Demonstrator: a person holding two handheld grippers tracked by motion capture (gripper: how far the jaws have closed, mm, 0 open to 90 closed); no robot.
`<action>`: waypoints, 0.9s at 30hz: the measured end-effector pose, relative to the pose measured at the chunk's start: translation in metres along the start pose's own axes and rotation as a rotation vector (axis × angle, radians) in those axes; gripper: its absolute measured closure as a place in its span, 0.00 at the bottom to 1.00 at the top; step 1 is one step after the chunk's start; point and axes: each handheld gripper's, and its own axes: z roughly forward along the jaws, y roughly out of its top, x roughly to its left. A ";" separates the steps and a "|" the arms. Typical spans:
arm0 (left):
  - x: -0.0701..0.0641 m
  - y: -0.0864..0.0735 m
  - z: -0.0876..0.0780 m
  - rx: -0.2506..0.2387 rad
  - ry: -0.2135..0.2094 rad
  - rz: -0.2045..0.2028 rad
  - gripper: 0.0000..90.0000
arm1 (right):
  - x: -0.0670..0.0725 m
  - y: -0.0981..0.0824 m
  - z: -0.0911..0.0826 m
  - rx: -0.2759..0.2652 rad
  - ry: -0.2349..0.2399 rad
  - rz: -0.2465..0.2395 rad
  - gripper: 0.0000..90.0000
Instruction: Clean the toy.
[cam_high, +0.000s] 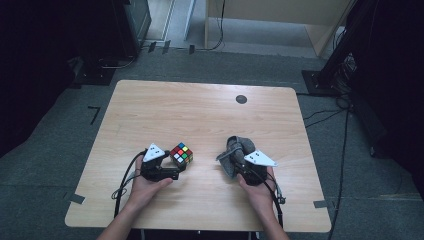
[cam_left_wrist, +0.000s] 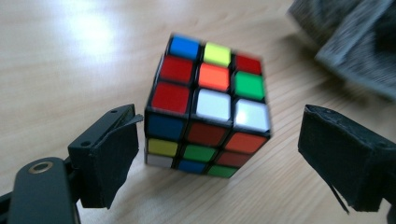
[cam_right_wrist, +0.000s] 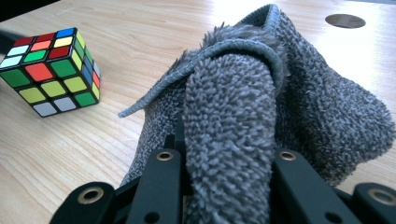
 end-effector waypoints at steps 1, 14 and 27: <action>-0.001 0.000 0.003 0.012 0.018 -0.001 0.15 | 0.000 0.000 0.000 0.001 0.000 0.000 0.83; -0.017 0.006 0.019 0.001 0.078 0.061 0.35 | 0.006 0.003 0.002 0.007 0.017 -0.002 0.83; -0.016 0.010 -0.015 -0.071 -0.020 0.027 0.10 | 0.009 0.018 -0.007 0.032 0.049 -0.038 0.13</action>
